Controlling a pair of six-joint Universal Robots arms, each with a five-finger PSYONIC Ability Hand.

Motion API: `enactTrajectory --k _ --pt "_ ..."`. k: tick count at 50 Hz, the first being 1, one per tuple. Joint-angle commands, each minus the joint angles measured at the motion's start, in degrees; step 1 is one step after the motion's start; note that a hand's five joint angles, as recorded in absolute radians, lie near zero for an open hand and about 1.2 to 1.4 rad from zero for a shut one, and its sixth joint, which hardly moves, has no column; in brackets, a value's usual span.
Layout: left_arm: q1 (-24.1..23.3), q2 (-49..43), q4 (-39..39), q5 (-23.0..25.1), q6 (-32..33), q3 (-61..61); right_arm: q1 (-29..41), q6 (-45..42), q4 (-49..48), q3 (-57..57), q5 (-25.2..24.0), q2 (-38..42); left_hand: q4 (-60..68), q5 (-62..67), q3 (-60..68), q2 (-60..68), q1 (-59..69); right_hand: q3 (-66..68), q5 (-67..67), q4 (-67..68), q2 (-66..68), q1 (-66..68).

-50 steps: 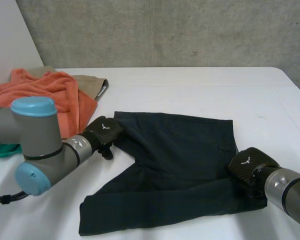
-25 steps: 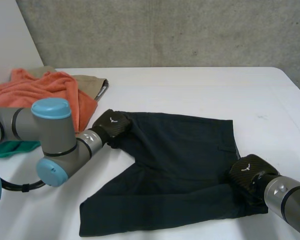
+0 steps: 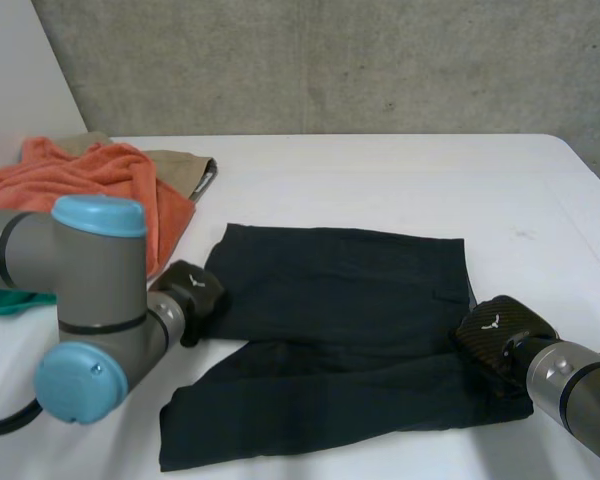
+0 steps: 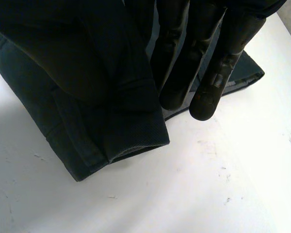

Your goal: Fold the laundry.

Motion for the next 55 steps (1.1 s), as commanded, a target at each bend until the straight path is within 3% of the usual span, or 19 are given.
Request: enactTrajectory --k 1,2,3,11,17,22,29,32,33,34,40,48,55 --pt "-2.73 2.13 1.78 -2.04 -0.06 -0.57 0.32 0.23 -0.08 -0.12 -0.01 0.17 -23.80 -20.76 -23.32 -23.57 -19.26 11.81 12.70 11.94 12.81 23.12" --pt "-2.82 3.01 2.48 -2.22 -0.15 -0.65 0.40 0.58 -0.08 -0.12 -0.01 0.25 -40.29 -37.25 -39.81 -40.06 -35.75 11.81 12.70 11.94 12.81 23.12" --pt "-2.82 4.76 3.53 -2.30 -0.41 -0.83 0.40 0.84 -0.16 -0.12 -0.01 0.34 -49.11 -46.08 -48.63 -48.89 -44.58 11.81 12.70 11.94 12.81 23.12" --pt "-3.08 14.26 5.04 -1.60 -8.05 -4.08 0.58 2.16 -0.16 -0.21 -0.09 0.43 -53.07 -50.04 -52.59 -52.85 -48.54 11.81 12.70 11.94 12.81 23.12" --pt "-3.26 18.92 -1.62 3.40 -13.07 -9.08 0.14 2.16 -0.16 -0.38 -0.44 0.43 -50.21 -47.18 -49.73 -49.98 -45.68 11.81 12.70 11.94 12.81 23.12" --pt "-3.08 19.19 -13.57 7.53 -13.86 -12.68 -0.39 2.16 -0.08 -0.47 -0.80 0.43 -48.86 -45.83 -48.38 -48.64 -44.33 11.81 12.70 11.94 12.81 23.12" --pt "-2.64 16.91 -14.91 7.54 -13.77 -14.89 -0.39 2.08 -0.08 -0.74 -0.80 0.34 -43.67 -40.63 -43.18 -43.44 -39.13 11.81 12.70 11.94 12.81 23.12" --pt "-2.64 14.18 -14.47 7.54 -13.60 -13.84 -0.30 2.16 -0.08 -1.09 -0.80 0.34 -17.00 -13.96 -16.52 -16.77 -12.47 11.81 12.70 11.94 12.81 23.12" --pt "-2.56 13.83 -14.04 7.54 -13.51 -13.40 -0.12 2.16 -0.08 -1.52 -0.80 0.34 -7.41 -4.38 -6.93 -7.19 -2.88 11.81 12.70 11.94 12.81 23.12" --pt "-2.56 13.30 -12.21 7.36 -13.42 -11.66 -0.04 2.16 -0.08 -1.70 -0.80 0.34 11.31 14.35 11.79 11.54 15.85 11.81 12.70 11.94 12.81 23.12" --pt "-2.91 12.07 -1.39 4.64 -13.25 -5.32 0.49 2.16 -1.65 -5.56 -0.62 1.48 11.50 14.54 11.98 11.73 16.03 11.81 12.70 11.94 12.81 23.12" --pt "-3.17 1.54 16.10 1.83 -10.61 6.80 1.46 3.04 -13.94 -20.04 2.10 11.92 11.50 14.54 11.98 11.73 16.03 11.81 12.70 11.94 12.81 23.12" --pt "-3.17 -12.96 24.37 -0.10 0.01 20.95 2.34 1.99 -22.22 -32.89 5.35 24.94 11.50 14.54 11.98 11.73 16.03 11.81 12.70 11.94 12.81 23.12"
